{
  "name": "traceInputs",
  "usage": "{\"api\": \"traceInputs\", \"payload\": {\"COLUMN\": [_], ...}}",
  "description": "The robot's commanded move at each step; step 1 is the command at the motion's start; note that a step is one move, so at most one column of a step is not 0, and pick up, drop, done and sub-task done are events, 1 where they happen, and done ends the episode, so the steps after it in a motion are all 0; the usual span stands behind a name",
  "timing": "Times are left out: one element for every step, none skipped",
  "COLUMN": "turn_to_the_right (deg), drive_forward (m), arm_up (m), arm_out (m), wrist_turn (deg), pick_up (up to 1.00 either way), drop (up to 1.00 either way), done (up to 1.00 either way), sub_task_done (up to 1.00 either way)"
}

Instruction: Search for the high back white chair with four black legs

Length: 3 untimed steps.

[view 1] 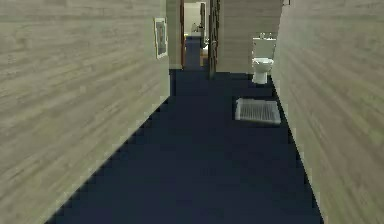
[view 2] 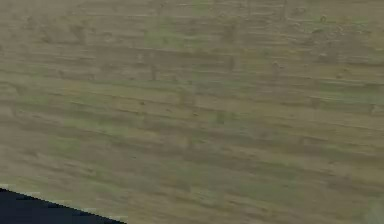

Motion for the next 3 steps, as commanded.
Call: {"api": "traceInputs", "payload": {"turn_to_the_right": [0.0,0.0,0.0], "drive_forward": [1.0,1.0,1.0], "arm_up": [0.0,0.0,0.0], "arm_out": [0.0,0.0,0.0], "wrist_turn": [0.0,0.0,0.0], "pick_up": [0.0,0.0,0.0], "drop": [0.0,0.0,0.0], "done": [0.0,0.0,0.0], "sub_task_done": [0.0,0.0,0.0]}}
